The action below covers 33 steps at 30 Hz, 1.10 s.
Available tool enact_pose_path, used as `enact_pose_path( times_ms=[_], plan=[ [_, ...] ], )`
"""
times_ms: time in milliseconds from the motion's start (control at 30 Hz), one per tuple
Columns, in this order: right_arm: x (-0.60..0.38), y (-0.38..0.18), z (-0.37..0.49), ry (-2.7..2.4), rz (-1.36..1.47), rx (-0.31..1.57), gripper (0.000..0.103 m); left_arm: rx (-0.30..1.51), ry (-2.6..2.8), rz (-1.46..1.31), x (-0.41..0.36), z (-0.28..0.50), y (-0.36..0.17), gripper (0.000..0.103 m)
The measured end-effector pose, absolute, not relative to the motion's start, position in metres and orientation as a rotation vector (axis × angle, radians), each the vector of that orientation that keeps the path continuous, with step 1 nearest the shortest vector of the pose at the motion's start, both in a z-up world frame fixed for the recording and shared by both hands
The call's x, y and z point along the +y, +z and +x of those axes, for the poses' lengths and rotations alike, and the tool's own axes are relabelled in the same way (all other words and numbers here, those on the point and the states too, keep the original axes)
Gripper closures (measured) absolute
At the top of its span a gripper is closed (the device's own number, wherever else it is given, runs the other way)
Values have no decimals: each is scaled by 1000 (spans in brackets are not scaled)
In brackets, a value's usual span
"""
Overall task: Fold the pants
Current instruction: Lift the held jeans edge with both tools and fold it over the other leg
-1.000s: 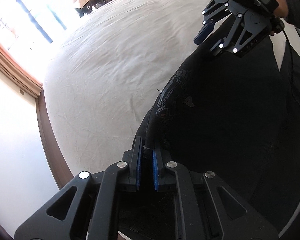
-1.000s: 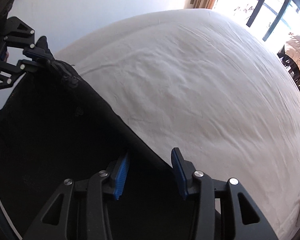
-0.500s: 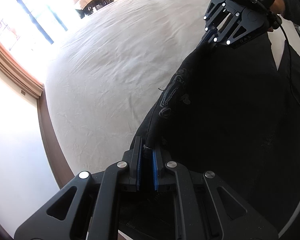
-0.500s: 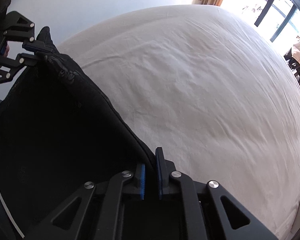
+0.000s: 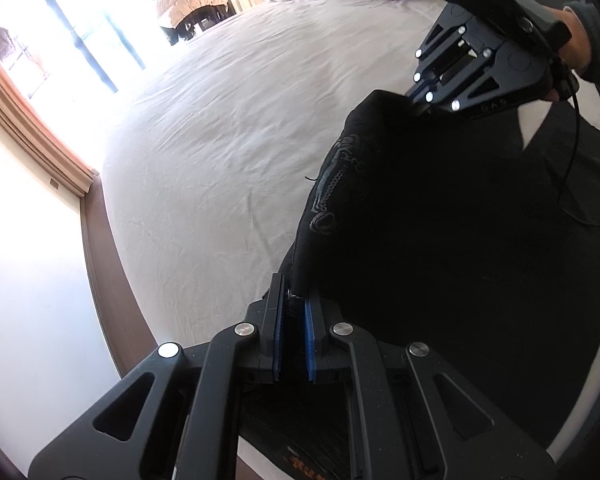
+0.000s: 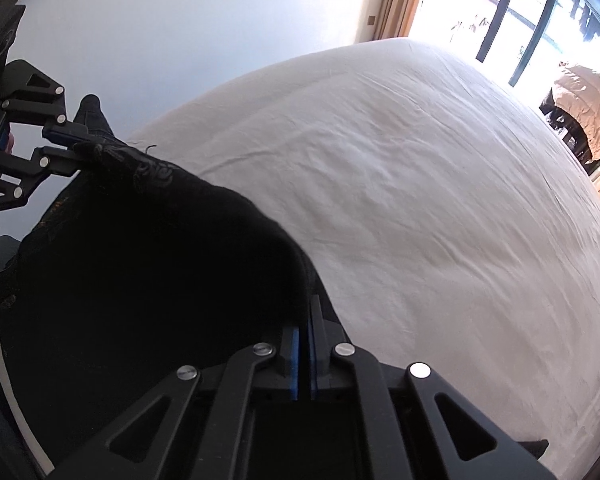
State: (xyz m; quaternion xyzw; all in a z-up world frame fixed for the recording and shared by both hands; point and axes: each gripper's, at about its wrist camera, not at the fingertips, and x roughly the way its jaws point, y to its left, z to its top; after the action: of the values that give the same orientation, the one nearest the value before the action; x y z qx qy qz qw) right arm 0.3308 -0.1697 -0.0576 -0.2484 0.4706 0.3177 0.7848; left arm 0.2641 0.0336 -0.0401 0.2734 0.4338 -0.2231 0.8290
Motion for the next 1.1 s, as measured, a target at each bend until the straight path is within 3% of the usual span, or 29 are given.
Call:
enact_pose_path(
  times_ms=[500, 1100],
  plan=[
    [-190, -9, 217, 689, -611, 976, 99, 877, -519, 603, 25, 158, -25, 96],
    [-186, -55, 101, 717, -573, 1026, 99, 970, -653, 636, 25, 49, -85, 96]
  ],
)
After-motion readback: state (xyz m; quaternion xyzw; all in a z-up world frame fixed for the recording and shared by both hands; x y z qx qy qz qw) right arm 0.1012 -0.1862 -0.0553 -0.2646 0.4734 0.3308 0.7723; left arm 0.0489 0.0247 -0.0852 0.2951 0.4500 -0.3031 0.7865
